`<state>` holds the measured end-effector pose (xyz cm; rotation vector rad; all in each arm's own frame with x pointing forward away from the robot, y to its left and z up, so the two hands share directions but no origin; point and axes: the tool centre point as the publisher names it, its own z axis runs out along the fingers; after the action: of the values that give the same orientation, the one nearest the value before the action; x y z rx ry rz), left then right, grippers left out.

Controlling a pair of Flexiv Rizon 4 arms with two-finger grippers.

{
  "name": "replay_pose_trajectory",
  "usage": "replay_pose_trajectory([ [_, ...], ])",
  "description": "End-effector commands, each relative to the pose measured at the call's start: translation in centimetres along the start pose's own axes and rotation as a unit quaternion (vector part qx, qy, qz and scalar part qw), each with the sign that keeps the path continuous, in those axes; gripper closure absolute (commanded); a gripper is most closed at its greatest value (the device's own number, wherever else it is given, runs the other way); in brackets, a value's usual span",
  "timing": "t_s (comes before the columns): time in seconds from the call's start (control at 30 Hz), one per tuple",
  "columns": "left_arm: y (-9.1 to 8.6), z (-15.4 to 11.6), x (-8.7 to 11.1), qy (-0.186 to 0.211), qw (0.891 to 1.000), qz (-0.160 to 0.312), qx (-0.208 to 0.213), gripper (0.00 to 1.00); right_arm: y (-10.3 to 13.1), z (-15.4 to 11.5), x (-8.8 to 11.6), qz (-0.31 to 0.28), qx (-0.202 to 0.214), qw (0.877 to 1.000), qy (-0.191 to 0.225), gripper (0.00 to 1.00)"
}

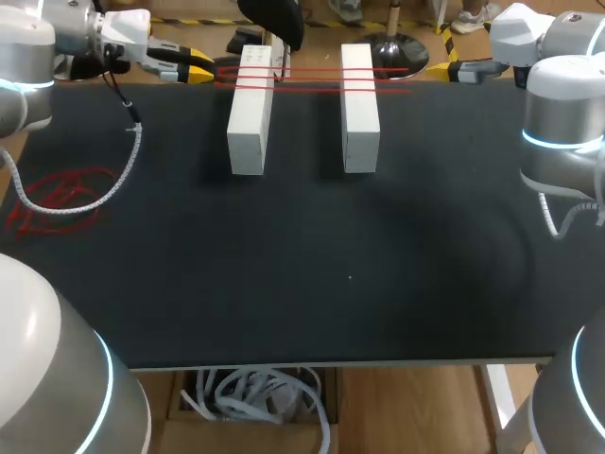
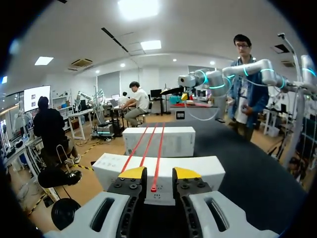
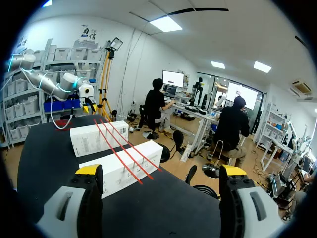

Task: Grab the tape and strap the tape.

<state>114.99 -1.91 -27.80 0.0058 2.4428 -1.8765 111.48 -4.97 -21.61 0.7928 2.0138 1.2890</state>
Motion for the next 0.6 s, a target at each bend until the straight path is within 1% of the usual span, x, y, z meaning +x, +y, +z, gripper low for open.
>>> replay_pose_trajectory([
  [0.03,0.7,0.3,-0.8,0.064,0.998,-0.003,0.005,0.79,0.0,0.0,0.0,0.000,0.000,1.000,0.000,0.00],
  [0.23,1.3,0.6,-0.8,0.067,0.998,-0.008,0.006,0.79,0.0,0.0,0.0,0.000,0.000,1.000,0.000,0.00],
  [0.3,1.4,0.7,-0.9,0.068,0.998,-0.009,0.006,0.83,0.0,0.0,0.0,0.000,0.000,1.000,0.000,0.00],
  [0.37,1.6,0.8,-0.9,0.068,0.998,-0.010,0.006,0.85,0.0,0.0,0.0,0.000,0.000,1.000,0.000,0.00],
  [0.6,2.2,1.2,-1.1,0.068,0.998,-0.013,0.009,0.80,0.0,0.0,0.0,0.000,0.000,1.000,0.000,0.00],
])
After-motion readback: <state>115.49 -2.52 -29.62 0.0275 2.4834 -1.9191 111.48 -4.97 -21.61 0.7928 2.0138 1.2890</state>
